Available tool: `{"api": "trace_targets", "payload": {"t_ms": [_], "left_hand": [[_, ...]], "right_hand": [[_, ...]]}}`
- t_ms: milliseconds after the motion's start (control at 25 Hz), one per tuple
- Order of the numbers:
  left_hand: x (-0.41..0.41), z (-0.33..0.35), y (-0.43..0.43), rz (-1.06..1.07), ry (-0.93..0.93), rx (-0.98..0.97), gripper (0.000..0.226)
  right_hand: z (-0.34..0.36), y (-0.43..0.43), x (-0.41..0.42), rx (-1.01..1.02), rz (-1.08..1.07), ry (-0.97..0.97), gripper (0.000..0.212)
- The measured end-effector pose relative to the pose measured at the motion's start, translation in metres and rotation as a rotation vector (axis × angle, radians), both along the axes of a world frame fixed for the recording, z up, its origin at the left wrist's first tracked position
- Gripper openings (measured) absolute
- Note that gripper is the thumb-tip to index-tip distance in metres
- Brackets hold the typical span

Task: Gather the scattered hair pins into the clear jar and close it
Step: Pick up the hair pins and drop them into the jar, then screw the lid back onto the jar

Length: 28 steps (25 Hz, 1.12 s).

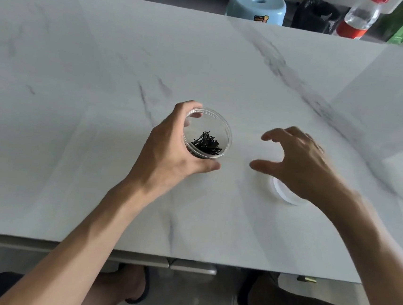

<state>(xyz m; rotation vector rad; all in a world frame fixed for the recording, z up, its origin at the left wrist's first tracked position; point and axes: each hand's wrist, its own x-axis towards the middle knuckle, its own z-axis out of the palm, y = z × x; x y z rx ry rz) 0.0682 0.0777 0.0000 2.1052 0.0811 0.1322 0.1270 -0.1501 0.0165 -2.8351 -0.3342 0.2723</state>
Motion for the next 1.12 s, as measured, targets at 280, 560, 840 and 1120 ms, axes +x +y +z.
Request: {"api": "trace_targets", "payload": {"t_ms": [280, 560, 840, 1120], "left_hand": [[0.005, -0.002, -0.042, -0.057, -0.006, -0.057, 0.094], [0.007, -0.011, -0.057, -0.097, 0.066, -0.078, 0.090], [0.009, -0.010, -0.050, -0.100, 0.074, -0.103, 0.084], [0.007, -0.007, -0.047, -0.183, 0.082, -0.109, 0.089]], "right_hand": [[-0.009, -0.052, -0.023, -0.205, 0.021, 0.143, 0.087], [0.005, -0.046, -0.011, 0.265, 0.037, 0.008, 0.090], [0.006, -0.040, -0.006, 0.033, 0.199, -0.067, 0.096], [0.010, -0.034, -0.008, 0.518, 0.185, 0.020, 0.099]]}}
